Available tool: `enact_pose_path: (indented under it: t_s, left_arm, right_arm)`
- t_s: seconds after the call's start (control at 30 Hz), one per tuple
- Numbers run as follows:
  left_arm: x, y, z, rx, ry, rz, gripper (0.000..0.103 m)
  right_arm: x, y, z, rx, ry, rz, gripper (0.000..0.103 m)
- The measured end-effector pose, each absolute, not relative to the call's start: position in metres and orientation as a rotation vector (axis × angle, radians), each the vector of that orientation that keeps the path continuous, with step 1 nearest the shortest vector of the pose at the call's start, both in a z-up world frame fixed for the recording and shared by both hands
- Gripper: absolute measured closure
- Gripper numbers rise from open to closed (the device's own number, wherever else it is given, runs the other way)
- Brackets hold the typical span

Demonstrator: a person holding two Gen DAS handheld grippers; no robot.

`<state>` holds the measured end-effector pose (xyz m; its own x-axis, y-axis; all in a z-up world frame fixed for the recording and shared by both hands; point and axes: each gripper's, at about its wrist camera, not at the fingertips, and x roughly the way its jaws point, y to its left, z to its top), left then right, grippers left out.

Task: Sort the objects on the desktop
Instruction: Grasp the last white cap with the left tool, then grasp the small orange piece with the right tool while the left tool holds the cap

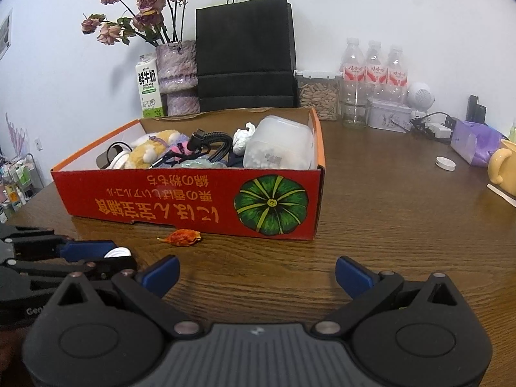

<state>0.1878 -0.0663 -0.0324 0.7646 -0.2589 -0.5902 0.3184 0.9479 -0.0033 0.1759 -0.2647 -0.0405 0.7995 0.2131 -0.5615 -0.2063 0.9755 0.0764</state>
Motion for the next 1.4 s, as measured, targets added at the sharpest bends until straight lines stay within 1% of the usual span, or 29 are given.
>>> enact_pose_path:
  t_s: [0.67,0.73,0.93,1.0,1.13,1.2,1.23,1.27,1.4]
  left_arm:
    - [0.205,-0.010,-0.019,0.017,0.563,-0.183,0.074]
    - [0.206,-0.007,-0.020,0.007,0.563,-0.181,0.074]
    - [0.206,-0.002,-0.021,-0.015,0.555,-0.174,0.074]
    - [0.206,0.000,-0.021,-0.021,0.554,-0.175,0.074]
    - [0.206,0.002,-0.022,-0.034,0.556,-0.182,0.074]
    - [0.206,0.003,-0.023,-0.036,0.555,-0.184,0.074]
    - [0.207,0.003,-0.023,-0.036,0.556,-0.185,0.074]
    - [0.206,0.003,-0.023,-0.035,0.556,-0.186,0.074]
    - [0.205,0.003,-0.023,-0.034,0.553,-0.184,0.074]
  right_arm:
    - [0.204,-0.205,-0.035,-0.062,0.637,0.277,0.000]
    - [0.208,-0.199,-0.036,-0.067,0.646,0.275,0.002]
    - [0.218,-0.186,-0.042,-0.054,0.693,0.281,0.019]
    - [0.220,-0.182,-0.043,-0.047,0.699,0.278,0.031]
    - [0.221,-0.177,-0.043,-0.055,0.695,0.257,0.039]
    - [0.219,-0.175,-0.043,-0.060,0.689,0.258,0.056]
    - [0.218,-0.175,-0.043,-0.067,0.684,0.254,0.060]
    - [0.217,-0.175,-0.043,-0.066,0.681,0.254,0.062]
    - [0.214,-0.175,-0.043,-0.066,0.676,0.263,0.063]
